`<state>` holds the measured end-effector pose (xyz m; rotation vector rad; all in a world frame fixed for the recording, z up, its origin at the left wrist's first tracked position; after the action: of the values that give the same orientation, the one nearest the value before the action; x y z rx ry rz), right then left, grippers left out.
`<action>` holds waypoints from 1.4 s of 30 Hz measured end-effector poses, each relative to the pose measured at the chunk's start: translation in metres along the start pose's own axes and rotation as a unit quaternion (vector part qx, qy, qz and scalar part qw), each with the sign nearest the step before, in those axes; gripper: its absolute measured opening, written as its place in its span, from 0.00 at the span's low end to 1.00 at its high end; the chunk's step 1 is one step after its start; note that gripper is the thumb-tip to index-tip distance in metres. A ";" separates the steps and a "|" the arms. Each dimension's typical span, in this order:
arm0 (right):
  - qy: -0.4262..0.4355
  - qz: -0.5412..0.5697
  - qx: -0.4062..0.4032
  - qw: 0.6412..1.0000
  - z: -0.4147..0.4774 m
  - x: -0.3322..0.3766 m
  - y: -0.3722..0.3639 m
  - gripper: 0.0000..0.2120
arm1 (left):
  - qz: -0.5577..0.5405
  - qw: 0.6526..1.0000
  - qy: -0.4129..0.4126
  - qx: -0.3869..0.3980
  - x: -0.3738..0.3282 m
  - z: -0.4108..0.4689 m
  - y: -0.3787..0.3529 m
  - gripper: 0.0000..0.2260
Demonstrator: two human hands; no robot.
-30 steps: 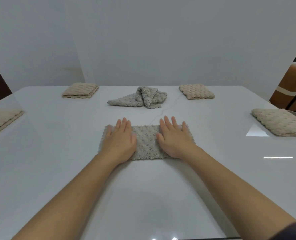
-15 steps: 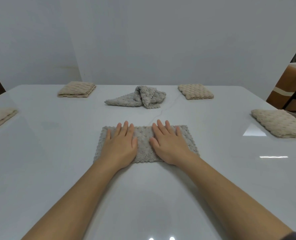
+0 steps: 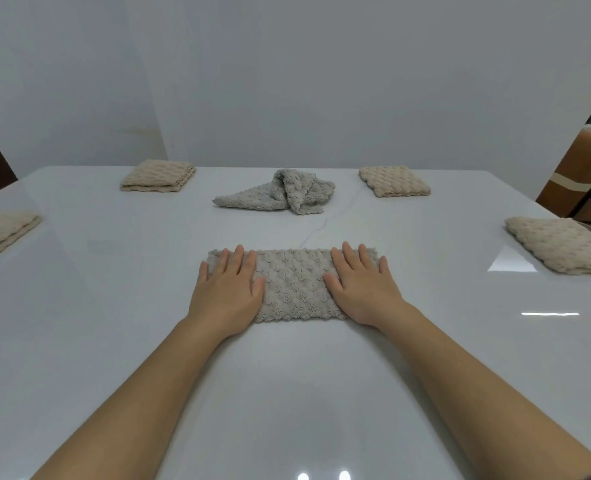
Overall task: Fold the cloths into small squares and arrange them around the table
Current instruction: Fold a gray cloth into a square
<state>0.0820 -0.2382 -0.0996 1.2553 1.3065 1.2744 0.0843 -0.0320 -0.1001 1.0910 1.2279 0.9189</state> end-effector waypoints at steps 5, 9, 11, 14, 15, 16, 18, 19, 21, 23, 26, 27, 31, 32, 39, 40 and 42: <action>-0.002 0.001 0.004 1.000 0.002 0.001 0.002 0.29 | 0.018 1.000 0.009 0.007 -0.005 0.002 0.003 0.26; 0.016 -0.005 -0.024 1.000 0.003 0.008 0.014 0.28 | -0.002 0.999 -0.027 -0.022 -0.037 0.003 0.013 0.25; 0.031 -0.010 -0.026 0.999 0.005 0.013 0.012 0.28 | -0.023 0.998 -0.054 -0.022 -0.058 0.005 0.010 0.25; 0.034 -0.009 -0.011 0.999 0.007 0.016 0.000 0.28 | -0.033 0.997 -0.073 -0.005 -0.076 0.008 -0.006 0.25; 0.033 -0.008 -0.012 0.999 0.007 0.015 -0.002 0.28 | -0.029 0.997 -0.072 0.002 -0.077 0.008 -0.011 0.25; 0.033 -0.008 -0.015 0.999 0.008 0.015 -0.002 0.28 | -0.024 0.997 -0.070 0.006 -0.076 0.009 -0.015 0.25; 0.034 -0.007 -0.022 0.999 0.009 0.014 -0.002 0.28 | -0.015 0.997 -0.068 0.011 -0.075 0.011 -0.018 0.25; 0.033 -0.007 -0.025 0.999 0.009 0.014 -0.002 0.28 | -0.012 0.998 -0.068 0.014 -0.075 0.011 -0.019 0.25; 0.031 -0.013 -0.037 0.999 0.008 0.015 -0.002 0.28 | -0.004 0.998 -0.065 0.013 -0.075 0.011 -0.019 0.25; 0.027 -0.018 -0.048 0.998 0.006 0.016 -0.001 0.29 | 0.004 0.998 -0.062 0.004 -0.075 0.010 -0.018 0.26; 0.027 -0.018 -0.058 0.998 0.005 0.016 0.000 0.28 | 0.016 0.998 -0.057 0.001 -0.076 0.010 -0.018 0.26; 0.028 -0.017 -0.056 0.998 0.004 0.016 0.000 0.29 | 0.015 0.998 -0.059 0.006 -0.077 0.009 -0.018 0.26; 0.031 -0.019 -0.042 0.998 0.003 0.016 0.000 0.29 | 0.002 0.998 -0.053 0.014 -0.058 0.007 -0.012 0.27; 0.033 -0.018 -0.037 0.999 0.003 0.016 0.001 0.29 | 0.004 0.999 -0.040 0.011 -0.044 0.005 -0.008 0.28; 0.029 -0.020 0.014 0.999 0.006 0.024 0.010 0.29 | -0.037 0.999 0.015 0.012 0.017 -0.013 0.009 0.28; 0.042 -0.012 0.007 0.999 0.006 0.033 0.015 0.29 | -0.057 0.998 0.028 -0.015 0.020 -0.013 0.017 0.27; 0.075 0.004 -0.006 0.997 0.004 0.057 0.022 0.29 | -0.094 0.990 0.070 -0.082 0.030 -0.009 0.038 0.23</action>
<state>0.0831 -0.1817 -0.0748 1.1759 1.3982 1.4041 0.0802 0.0074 -0.0713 0.7774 1.3208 0.9436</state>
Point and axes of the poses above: each hand's wrist, its own z-axis towards the middle knuckle, its own y-axis out of the back of the hand, x = y × z, the point moved 10 cm from there along z, towards the middle knuckle, and after that the axes turned 6 degrees about -z, right-handed, at the moved point
